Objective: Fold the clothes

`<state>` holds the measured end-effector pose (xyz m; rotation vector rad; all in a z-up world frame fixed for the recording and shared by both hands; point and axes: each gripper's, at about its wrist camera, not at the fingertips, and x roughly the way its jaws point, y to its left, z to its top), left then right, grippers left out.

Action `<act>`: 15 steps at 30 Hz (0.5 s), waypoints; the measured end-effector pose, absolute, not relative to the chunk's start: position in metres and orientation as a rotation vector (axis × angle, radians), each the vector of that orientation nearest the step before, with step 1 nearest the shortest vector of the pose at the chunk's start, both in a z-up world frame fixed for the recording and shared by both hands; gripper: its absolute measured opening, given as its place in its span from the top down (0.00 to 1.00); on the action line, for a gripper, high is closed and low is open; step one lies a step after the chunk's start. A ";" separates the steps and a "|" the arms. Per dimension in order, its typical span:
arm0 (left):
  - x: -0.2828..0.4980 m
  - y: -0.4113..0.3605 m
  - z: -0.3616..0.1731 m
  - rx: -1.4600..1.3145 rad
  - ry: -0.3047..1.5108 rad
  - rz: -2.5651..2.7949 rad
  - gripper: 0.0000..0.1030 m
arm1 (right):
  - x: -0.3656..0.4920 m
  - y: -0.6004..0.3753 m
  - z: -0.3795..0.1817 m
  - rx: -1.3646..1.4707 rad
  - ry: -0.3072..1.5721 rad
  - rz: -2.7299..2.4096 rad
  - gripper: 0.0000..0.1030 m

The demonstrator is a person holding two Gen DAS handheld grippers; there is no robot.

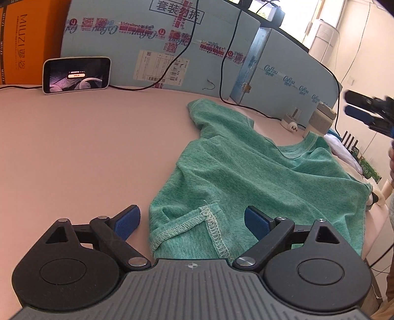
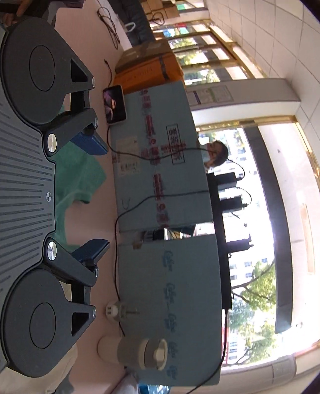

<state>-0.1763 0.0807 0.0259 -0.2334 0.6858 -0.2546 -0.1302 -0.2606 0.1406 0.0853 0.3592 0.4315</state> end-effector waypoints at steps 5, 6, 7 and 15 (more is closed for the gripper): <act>-0.175 0.084 0.025 -0.260 0.670 -0.269 0.11 | -0.037 -0.187 0.120 0.011 0.593 0.463 0.23; -0.175 0.085 0.024 -0.264 0.666 -0.273 0.11 | -0.017 -0.174 0.111 0.008 0.652 0.454 0.23; -0.175 0.086 0.023 -0.266 0.661 -0.279 0.11 | 0.000 -0.165 0.100 0.015 0.702 0.439 0.23; -0.172 0.080 0.017 -0.210 0.609 -0.299 0.12 | 0.069 -0.118 0.026 0.000 0.834 0.345 0.23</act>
